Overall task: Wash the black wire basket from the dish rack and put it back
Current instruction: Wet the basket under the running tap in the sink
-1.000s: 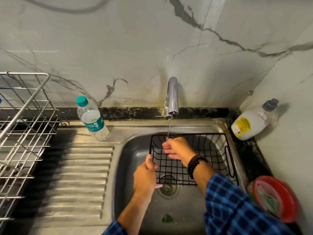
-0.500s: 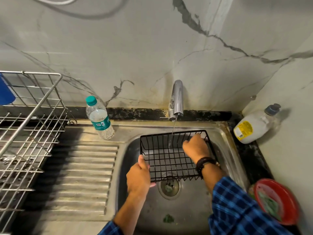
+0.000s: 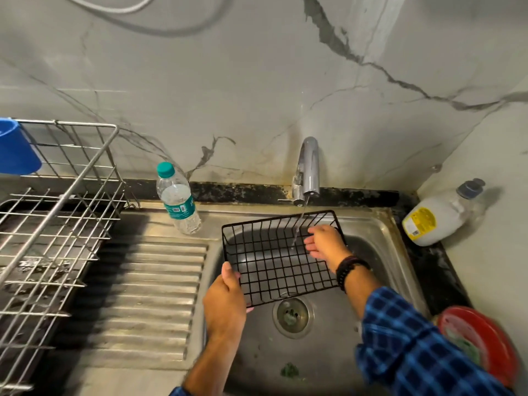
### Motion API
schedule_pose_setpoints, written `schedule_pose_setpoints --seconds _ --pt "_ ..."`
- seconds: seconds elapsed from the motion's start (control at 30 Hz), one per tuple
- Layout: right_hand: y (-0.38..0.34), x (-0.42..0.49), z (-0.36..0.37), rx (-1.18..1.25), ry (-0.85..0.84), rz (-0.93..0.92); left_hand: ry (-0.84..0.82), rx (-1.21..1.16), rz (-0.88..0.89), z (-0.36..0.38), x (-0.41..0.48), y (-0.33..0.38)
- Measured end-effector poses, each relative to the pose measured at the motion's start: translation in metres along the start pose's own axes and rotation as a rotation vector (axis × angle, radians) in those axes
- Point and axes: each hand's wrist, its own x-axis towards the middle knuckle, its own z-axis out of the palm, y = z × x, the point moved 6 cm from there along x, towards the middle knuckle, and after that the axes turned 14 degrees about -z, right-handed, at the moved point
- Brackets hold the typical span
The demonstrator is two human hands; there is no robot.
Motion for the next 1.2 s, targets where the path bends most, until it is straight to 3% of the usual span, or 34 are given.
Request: schedule_pose_setpoints --seconds 0.27,0.37,0.47,0.53,0.63,0.67,0.73,0.8,0.9,0.97,1.03,1.13,1.2 --pt "0.022 -0.017 0.021 -0.567 -0.386 -0.035 0.138 0.112 0.323 -0.002 -0.006 0.038" --pt "0.0 -0.03 0.039 -0.866 -0.537 -0.222 0.148 0.134 0.398 -0.001 -0.01 0.045" --pt "-0.026 -0.044 0.068 -1.173 -0.555 -0.513 0.126 0.165 0.411 0.006 -0.004 0.04" --pt "-0.037 -0.052 0.091 -1.05 -0.683 -0.609 0.088 0.196 0.392 0.015 0.003 0.032" --pt "-0.044 -0.051 0.101 -0.589 -0.804 -0.525 -0.003 0.208 0.385 0.026 0.009 0.023" --pt "-0.044 -0.043 0.093 -0.442 -0.715 -0.467 -0.021 0.213 0.384 0.028 0.009 0.023" --pt "-0.029 -0.023 0.058 -0.047 -0.385 -0.228 -0.036 0.215 0.36 0.03 0.011 0.018" --pt "-0.004 -0.008 0.015 0.178 -0.086 -0.066 -0.044 0.177 0.327 0.028 0.013 0.013" --pt "0.018 -0.001 -0.034 0.067 0.103 -0.046 -0.068 0.109 0.268 0.027 0.013 0.006" --pt "0.018 -0.013 -0.046 -0.001 0.144 -0.037 -0.094 0.059 0.263 0.027 0.009 0.005" --pt "0.006 -0.033 -0.058 -0.141 0.231 -0.146 -0.128 0.017 0.252 0.028 0.005 0.005" --pt "-0.03 -0.073 -0.092 -0.194 0.624 -0.473 -0.164 -0.071 0.243 0.025 0.005 0.009" --pt "-0.027 -0.072 -0.116 -0.142 0.743 -0.393 -0.189 -0.101 0.271 0.022 0.005 0.014"
